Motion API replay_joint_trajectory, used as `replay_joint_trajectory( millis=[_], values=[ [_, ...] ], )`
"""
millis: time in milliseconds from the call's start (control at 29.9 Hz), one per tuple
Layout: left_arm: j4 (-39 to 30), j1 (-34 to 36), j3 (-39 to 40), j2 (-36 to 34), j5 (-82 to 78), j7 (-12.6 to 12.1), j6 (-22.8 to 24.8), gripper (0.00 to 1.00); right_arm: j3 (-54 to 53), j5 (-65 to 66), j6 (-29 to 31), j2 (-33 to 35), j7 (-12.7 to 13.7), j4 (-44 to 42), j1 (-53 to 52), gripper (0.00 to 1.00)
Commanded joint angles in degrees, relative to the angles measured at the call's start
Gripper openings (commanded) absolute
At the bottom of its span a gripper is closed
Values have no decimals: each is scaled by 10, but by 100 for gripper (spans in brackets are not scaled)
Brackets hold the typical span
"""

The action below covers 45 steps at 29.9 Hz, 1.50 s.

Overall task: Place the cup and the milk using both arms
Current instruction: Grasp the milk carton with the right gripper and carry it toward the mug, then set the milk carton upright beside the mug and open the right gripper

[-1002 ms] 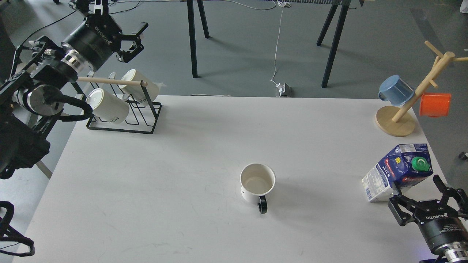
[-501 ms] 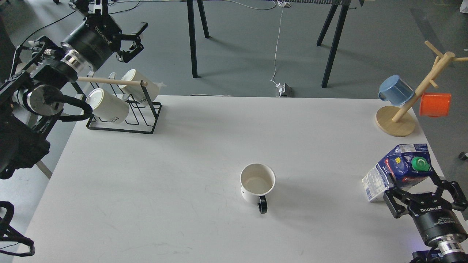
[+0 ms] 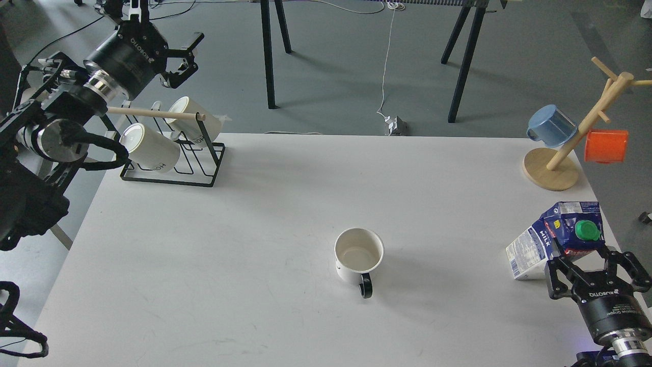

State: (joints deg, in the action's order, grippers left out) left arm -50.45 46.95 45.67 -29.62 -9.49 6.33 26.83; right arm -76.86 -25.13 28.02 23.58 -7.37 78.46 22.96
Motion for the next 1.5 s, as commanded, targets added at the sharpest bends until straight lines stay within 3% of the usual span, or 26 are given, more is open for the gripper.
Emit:
replay_joint_trajectory(
  millis=[0, 468, 735, 1103, 1470],
  values=[
    [0, 2, 0, 0, 0, 0, -1, 99, -1, -1, 0, -2, 1, -1, 0, 55],
    [-1, 4, -1, -11, -1, -2, -3, 99, 15, 0, 0, -34, 2, 82, 20, 57],
    [-3, 7, -1, -8, -3, -1, -17, 99, 116, 40, 0, -94, 2, 74, -39, 57],
    [-5, 8, -1, -7, -3, 0, -30, 99, 137, 137, 0, -159, 2, 63, -73, 58],
    [-4, 7, -1, -11, -3, 1, -27, 99, 151, 144, 0, -184, 2, 9, -95, 58]
  ],
)
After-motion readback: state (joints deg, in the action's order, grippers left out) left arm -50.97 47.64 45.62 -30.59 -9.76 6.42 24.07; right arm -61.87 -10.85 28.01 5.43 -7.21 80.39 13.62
